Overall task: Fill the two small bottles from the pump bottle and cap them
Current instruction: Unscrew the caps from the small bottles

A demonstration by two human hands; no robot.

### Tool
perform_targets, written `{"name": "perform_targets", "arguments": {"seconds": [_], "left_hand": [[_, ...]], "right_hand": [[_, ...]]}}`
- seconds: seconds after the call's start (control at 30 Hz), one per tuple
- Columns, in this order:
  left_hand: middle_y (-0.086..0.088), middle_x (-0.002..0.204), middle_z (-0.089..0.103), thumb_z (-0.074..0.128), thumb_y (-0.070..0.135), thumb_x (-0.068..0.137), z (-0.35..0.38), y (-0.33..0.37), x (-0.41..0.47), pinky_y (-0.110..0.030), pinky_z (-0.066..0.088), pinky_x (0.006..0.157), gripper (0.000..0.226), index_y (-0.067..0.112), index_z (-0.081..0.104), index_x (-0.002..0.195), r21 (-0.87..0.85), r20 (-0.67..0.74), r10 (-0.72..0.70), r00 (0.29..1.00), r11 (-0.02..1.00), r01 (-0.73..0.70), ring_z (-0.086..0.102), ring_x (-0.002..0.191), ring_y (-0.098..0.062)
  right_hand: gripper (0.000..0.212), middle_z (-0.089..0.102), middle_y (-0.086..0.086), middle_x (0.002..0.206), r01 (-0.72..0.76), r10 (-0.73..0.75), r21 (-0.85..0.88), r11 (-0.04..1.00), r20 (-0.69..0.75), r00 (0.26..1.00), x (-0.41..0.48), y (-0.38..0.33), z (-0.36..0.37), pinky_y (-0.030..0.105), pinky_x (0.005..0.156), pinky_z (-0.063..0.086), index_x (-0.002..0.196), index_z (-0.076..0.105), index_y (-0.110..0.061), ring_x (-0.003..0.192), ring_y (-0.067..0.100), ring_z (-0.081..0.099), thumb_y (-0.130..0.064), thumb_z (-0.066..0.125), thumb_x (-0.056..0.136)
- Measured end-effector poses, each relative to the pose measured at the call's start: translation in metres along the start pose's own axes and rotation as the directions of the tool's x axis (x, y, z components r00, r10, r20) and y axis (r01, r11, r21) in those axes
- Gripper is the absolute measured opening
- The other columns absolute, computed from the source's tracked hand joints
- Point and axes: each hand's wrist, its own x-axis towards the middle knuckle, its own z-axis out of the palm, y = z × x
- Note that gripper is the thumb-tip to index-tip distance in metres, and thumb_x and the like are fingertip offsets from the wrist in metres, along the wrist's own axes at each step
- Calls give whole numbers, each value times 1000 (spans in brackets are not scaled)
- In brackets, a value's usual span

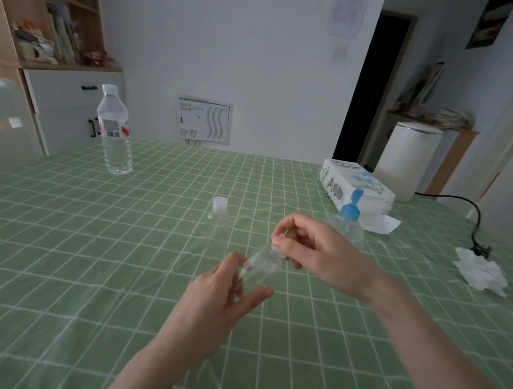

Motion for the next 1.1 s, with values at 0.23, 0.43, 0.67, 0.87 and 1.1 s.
{"name": "perform_targets", "arguments": {"seconds": [0.23,0.43,0.67,0.87,1.1], "left_hand": [[9,56,44,42,75,67,1,-5,-1,-15,37,53,40,38,39,84,10,2,1,1000,1000,-1,47,54,0],[9,54,44,42,75,66,1,-8,-3,-13,37,52,41,38,40,83,14,2,-14,1000,1000,14,48,54,2],[15,57,55,45,72,65,-3,-6,-4,-15,37,49,48,31,48,88,-63,37,-59,998,996,61,45,48,-3],[6,98,62,50,46,90,4,-5,9,-14,49,72,25,25,51,104,-468,124,-256,959,837,284,62,87,-3],[-2,129,53,64,19,89,48,-13,73,-23,37,97,42,14,46,127,-433,-6,-375,927,836,336,47,123,-12]], "right_hand": [[21,53,-8,73,-12,11,9,1000,55,998,-1,4,-1,30,70,46,96,64,-17,70,8,50,-37,62,92],[19,52,-22,63,7,-4,-49,999,67,998,2,8,4,22,65,46,98,63,-16,63,-1,48,-34,62,93],[17,53,9,79,35,-35,-2,999,84,996,2,3,-8,23,66,49,98,63,-12,70,13,54,-27,56,95],[13,71,8,91,-41,85,220,975,-197,977,6,25,-18,20,76,55,95,64,-22,80,11,64,-15,71,86],[22,73,-1,79,-214,276,225,951,-299,914,14,70,13,15,69,50,78,59,-15,76,13,67,-15,81,77]]}}
